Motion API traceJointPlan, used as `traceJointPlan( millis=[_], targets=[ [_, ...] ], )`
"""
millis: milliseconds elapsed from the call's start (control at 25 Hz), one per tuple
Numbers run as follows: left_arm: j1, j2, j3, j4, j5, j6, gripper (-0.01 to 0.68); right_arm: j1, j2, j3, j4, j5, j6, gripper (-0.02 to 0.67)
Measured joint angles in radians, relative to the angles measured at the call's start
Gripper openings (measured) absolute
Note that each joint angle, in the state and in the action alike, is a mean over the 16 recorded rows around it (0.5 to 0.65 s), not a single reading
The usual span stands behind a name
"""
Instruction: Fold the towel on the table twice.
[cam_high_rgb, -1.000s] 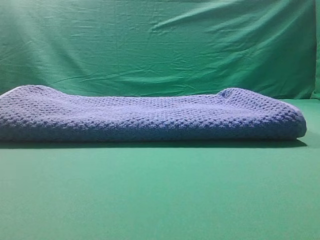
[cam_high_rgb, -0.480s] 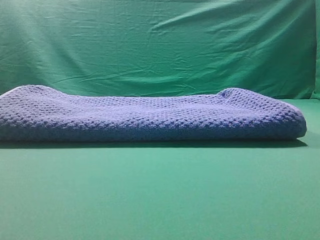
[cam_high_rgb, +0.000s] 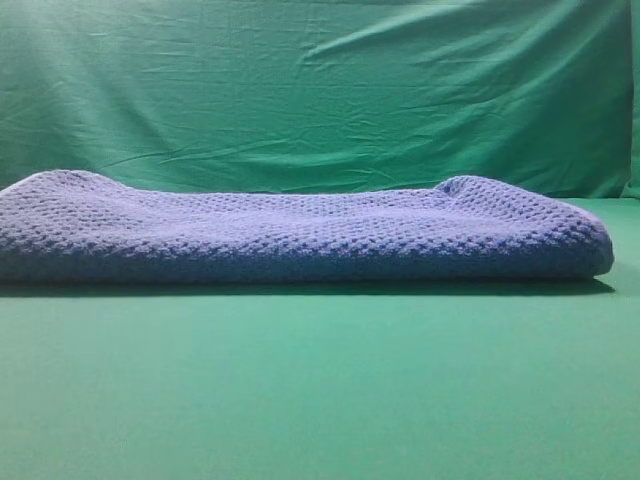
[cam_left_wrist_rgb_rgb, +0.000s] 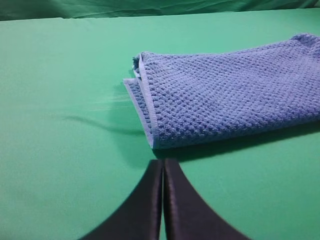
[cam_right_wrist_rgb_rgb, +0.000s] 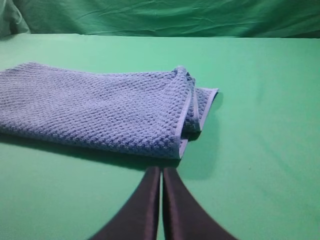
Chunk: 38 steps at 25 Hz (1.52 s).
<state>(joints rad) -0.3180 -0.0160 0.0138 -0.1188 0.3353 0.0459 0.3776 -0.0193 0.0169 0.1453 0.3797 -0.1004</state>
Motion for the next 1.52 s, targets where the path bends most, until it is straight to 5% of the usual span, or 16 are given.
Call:
traceJointPlan(
  millis=[840,1520],
  targets=[
    [0.015,0.0,0.001,0.0,0.005,0.001,0.0,-0.009,0.0,0.01,-0.007,0.011,0.001,0.0],
    [0.247,0.0,0.001,0.0,0.007,0.002,0.0,-0.286,0.0,0.01,-0.007,0.012,0.001,0.0]
  ],
)
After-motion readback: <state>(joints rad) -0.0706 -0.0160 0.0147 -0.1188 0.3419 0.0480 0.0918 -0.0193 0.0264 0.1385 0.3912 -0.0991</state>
